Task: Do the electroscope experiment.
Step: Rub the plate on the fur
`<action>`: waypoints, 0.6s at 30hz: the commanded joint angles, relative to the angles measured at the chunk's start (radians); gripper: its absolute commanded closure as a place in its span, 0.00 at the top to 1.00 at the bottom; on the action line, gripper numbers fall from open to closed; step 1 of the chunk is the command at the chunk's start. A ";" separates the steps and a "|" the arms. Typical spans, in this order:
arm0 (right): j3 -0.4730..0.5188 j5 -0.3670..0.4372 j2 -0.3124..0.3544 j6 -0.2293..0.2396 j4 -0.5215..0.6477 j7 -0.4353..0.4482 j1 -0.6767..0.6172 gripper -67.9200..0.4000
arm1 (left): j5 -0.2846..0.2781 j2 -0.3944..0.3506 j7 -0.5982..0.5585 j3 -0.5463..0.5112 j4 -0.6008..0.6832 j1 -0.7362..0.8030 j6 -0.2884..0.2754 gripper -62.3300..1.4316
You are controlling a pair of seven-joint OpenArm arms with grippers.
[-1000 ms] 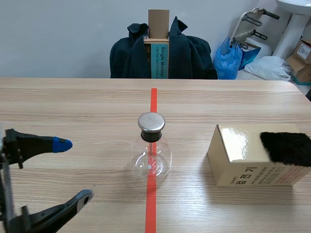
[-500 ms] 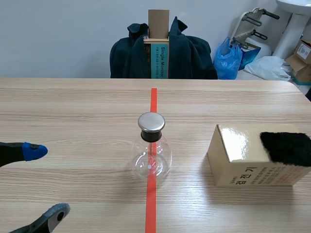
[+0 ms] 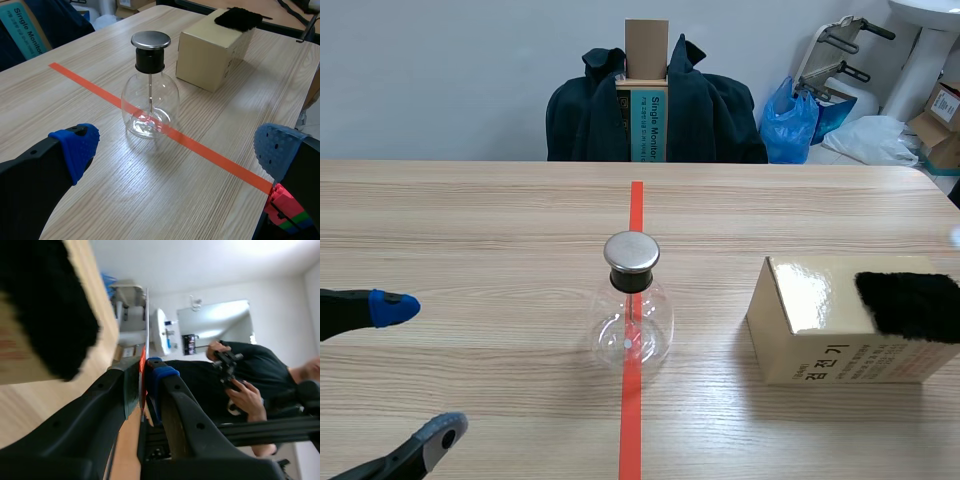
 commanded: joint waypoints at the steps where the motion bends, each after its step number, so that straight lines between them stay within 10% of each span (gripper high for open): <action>1: -0.001 -0.005 0.014 -0.011 0.010 0.009 -0.002 0.02 | -0.006 0.005 -0.013 0.006 0.005 -0.003 0.002 1.00; 18: -0.037 -0.186 0.012 -0.011 -0.108 0.017 -0.002 0.02 | -0.006 0.005 -0.013 0.006 0.005 -0.003 0.002 1.00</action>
